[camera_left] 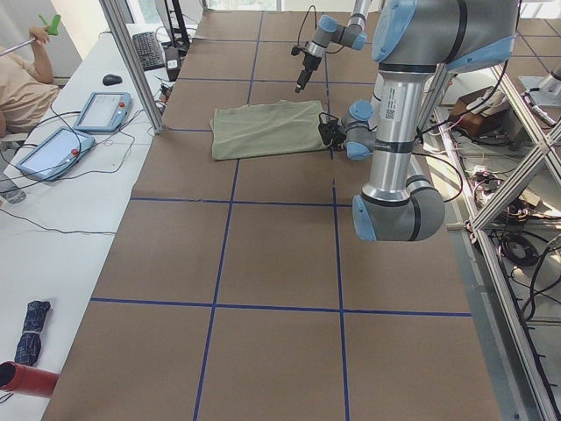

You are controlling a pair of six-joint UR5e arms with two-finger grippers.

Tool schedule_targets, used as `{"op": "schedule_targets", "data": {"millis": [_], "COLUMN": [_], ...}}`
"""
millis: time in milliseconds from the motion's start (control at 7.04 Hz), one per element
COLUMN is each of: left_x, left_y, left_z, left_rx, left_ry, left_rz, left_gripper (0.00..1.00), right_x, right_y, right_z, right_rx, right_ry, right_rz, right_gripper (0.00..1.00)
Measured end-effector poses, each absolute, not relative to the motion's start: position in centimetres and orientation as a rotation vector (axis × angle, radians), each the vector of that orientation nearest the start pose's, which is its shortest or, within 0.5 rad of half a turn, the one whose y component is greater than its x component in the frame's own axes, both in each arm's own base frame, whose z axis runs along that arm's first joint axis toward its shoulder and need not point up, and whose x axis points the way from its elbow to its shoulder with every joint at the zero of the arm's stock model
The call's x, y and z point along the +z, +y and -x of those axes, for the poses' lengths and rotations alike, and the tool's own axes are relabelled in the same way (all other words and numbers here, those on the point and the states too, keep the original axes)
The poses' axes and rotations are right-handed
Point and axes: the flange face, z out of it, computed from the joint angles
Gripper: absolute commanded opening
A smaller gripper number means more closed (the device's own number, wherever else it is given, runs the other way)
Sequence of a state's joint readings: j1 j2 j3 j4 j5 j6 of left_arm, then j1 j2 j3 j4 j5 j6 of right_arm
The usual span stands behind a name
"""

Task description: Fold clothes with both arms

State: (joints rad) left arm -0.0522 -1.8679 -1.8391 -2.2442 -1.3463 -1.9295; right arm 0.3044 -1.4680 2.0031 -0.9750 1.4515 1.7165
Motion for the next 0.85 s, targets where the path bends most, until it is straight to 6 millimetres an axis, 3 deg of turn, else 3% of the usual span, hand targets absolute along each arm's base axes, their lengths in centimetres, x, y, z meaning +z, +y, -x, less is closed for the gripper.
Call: {"op": "schedule_targets", "data": {"millis": [426,852], "left_x": [29.4,29.2], "left_y": [-18.7,-18.8], "left_z": [-56.9,-56.7], "left_rx": [-0.487,-0.488], "left_ry": [1.262,1.264], "left_rz": [-0.015,-0.017], "left_gripper": [0.00,0.00], "right_x": [34.0,32.4], "right_y": [-27.1,-23.7], "right_z": [46.2,50.5], "right_rx": [0.535,0.659], "right_ry": [-1.122,-1.032], "right_rz": [-0.162,-0.083], "right_gripper": [0.94,0.90]}}
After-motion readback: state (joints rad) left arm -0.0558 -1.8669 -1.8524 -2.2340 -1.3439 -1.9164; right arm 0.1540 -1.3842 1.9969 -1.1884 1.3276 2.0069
